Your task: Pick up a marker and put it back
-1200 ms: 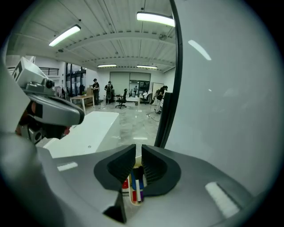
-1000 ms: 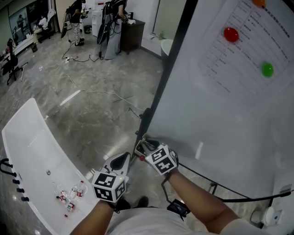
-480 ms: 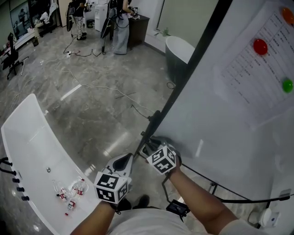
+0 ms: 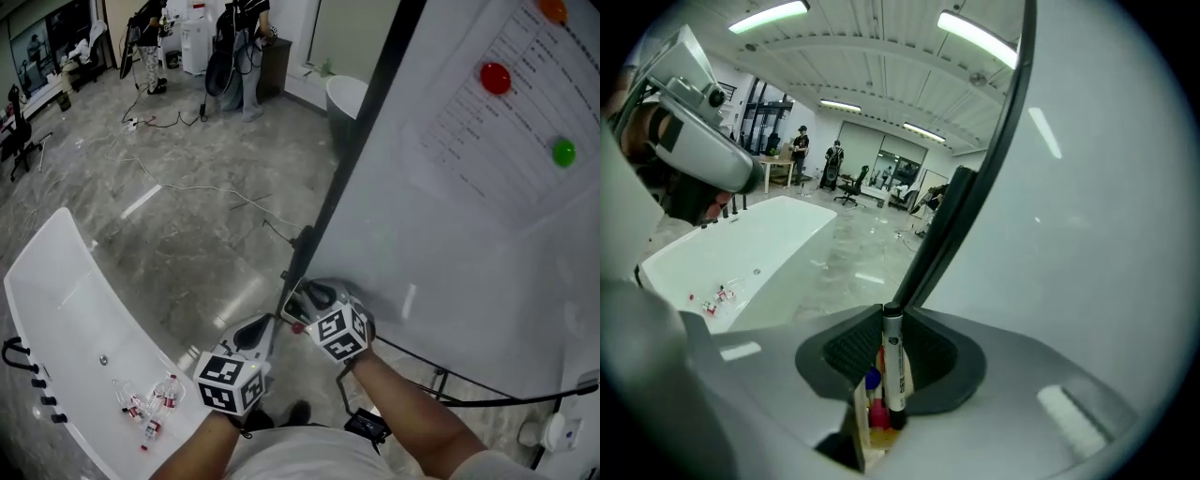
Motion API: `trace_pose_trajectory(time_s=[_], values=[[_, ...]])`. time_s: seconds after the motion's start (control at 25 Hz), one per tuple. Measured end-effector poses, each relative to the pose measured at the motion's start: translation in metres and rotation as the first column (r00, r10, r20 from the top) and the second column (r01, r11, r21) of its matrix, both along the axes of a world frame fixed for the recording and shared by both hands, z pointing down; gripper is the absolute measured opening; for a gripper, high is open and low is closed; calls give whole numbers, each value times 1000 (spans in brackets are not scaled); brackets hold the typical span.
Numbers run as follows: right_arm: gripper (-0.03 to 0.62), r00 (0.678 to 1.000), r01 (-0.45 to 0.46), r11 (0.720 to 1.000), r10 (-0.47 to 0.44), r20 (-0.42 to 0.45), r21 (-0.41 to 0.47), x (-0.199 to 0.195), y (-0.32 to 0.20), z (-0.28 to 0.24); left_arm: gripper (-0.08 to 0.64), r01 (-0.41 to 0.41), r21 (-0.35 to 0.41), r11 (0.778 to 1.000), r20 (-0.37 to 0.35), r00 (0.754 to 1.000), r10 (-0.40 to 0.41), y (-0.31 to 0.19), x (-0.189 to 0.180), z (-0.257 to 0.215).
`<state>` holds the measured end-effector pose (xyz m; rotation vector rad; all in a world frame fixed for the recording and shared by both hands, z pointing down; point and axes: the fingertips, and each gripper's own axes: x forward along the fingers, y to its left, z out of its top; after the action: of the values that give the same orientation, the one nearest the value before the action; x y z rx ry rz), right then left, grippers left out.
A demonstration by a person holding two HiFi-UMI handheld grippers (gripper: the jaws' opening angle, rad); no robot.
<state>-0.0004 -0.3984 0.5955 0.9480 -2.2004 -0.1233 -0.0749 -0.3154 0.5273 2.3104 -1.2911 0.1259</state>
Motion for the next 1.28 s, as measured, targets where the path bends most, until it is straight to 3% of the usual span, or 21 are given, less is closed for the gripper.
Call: trace_pose_trajectory(time_s=[0.28, 0.48, 0.68, 0.96, 1.28], values=[[68, 975, -70, 995, 53, 214, 70, 34, 15, -54, 2, -23, 52, 998, 12, 1000, 23, -2, 28, -27], [69, 908, -129, 990, 97, 408, 51, 64, 25, -102, 2, -44, 110, 993, 36, 999, 41, -4, 52, -52], [69, 836, -135, 991, 105, 539, 17, 91, 44, -141, 2, -50, 156, 986, 28, 999, 46, -1, 73, -78], [69, 764, -90, 996, 56, 643, 21, 104, 61, -193, 2, -35, 248, 968, 32, 999, 28, 0, 91, -116], [69, 753, -38, 999, 9, 658, 31, 103, 80, -204, 2, -16, 257, 966, 31, 999, 8, 11, 103, -120]])
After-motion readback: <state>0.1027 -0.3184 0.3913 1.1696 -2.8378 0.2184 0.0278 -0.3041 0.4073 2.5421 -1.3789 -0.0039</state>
